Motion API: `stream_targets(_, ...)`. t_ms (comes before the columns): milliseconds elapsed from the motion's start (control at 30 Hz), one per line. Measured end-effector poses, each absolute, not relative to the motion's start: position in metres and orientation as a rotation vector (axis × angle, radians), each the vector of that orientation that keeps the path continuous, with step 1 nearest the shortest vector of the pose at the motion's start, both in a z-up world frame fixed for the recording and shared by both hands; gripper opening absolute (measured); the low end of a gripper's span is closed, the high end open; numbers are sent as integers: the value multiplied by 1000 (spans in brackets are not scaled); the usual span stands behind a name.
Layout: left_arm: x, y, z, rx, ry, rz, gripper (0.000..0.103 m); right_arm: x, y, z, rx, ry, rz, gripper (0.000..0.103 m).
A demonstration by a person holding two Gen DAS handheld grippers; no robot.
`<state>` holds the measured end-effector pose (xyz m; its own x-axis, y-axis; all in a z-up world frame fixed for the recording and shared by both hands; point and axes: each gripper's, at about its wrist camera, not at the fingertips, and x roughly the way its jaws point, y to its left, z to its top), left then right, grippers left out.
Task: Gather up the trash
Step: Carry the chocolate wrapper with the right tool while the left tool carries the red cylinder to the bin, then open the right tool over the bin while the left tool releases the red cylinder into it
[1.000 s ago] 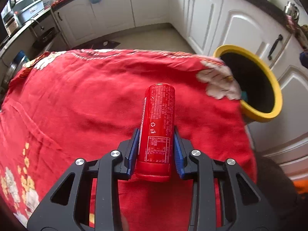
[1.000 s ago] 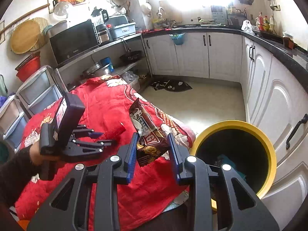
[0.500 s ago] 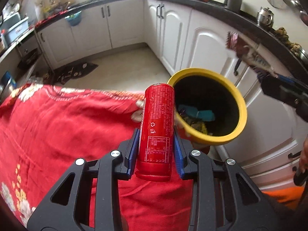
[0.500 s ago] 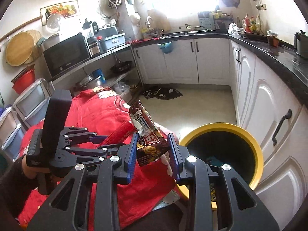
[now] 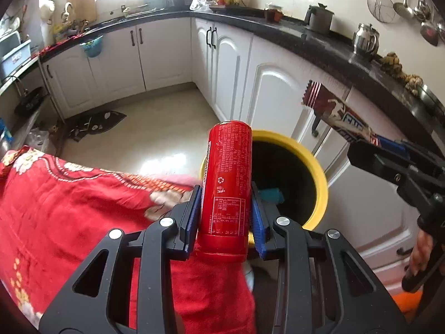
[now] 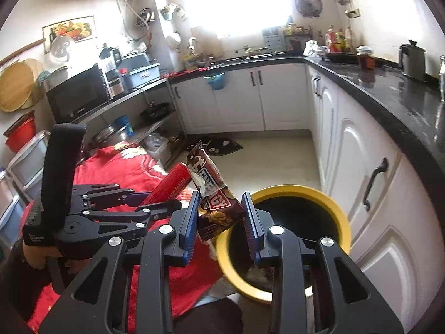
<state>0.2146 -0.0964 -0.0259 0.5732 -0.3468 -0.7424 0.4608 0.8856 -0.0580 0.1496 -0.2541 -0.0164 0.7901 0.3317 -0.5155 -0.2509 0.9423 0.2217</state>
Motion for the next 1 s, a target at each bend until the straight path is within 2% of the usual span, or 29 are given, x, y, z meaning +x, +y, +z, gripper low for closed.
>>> stream_targets(167, 229, -115, -36, 104, 846, -481, 26, 164, -276, -32, 155, 603, 246, 29)
stream_targets(500, 266, -148, -80, 41, 942, -491, 26, 207, -313, -107, 179, 779, 125, 29)
stream_targets(600, 275, -153, -91, 32, 965, -489, 26, 216, -315, -118, 182, 799, 128, 31)
stream_targets(667, 280, -153, -95, 20, 969, -478, 28, 221, -314, -123, 161, 813, 122, 41)
stream_targets(700, 280, -151, -96, 13, 970, -471, 36, 221, -314, -123, 155, 809, 109, 52)
stream_targets(733, 280, -149, -96, 6, 970, -463, 46, 219, -314, -122, 153, 805, 98, 54)
stream_targets(1000, 255, -118, -70, 10, 874, -410, 72, 185, -318, -110, 161, 763, 44, 71)
